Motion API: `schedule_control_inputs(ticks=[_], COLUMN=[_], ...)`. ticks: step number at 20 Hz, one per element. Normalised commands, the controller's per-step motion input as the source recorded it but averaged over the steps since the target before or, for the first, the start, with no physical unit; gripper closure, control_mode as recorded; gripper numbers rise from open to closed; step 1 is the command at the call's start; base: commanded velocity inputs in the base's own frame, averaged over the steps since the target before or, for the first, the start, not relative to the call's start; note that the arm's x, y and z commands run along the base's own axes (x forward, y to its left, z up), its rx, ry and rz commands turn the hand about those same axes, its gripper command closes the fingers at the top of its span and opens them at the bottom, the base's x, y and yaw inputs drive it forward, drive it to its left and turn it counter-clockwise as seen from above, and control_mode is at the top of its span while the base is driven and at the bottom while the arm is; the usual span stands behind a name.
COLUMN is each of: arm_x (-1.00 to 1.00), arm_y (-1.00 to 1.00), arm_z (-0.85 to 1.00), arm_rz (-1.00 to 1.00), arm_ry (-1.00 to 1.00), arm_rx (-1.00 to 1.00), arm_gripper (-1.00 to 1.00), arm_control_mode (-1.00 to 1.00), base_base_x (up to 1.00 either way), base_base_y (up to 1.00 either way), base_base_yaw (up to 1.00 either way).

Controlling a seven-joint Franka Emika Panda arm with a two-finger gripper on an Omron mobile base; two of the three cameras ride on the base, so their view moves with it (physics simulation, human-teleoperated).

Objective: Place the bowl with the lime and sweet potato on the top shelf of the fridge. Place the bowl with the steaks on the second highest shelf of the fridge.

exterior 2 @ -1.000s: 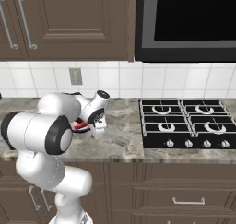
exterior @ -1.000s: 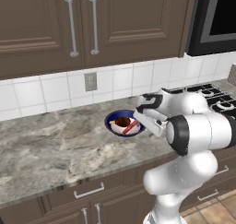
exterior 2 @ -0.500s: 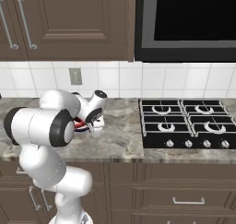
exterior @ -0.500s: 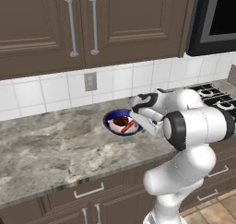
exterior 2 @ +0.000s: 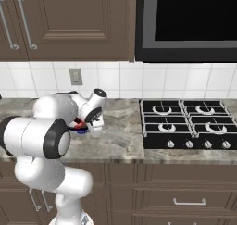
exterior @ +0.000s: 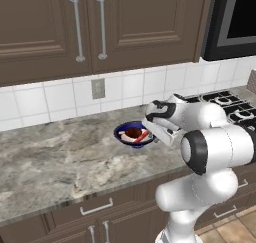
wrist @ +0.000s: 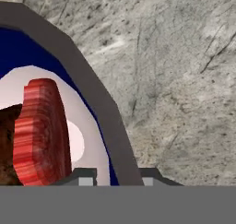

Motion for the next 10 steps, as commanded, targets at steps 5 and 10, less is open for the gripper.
schedule_control_inputs(ticks=[5, 10], arm_x=[-1.0, -0.94], arm_y=[-0.07, -0.02], arm_z=[0.49, 0.88], arm_rz=[-0.09, -0.13], arm_ry=[-0.25, -0.27], arm_rx=[0.0, 0.0], arm_gripper=[1.0, 1.0], arm_control_mode=[-1.0, -1.0], base_base_x=[0.0, 0.0], base_base_y=[0.0, 0.0], base_base_yaw=[0.0, 0.0])
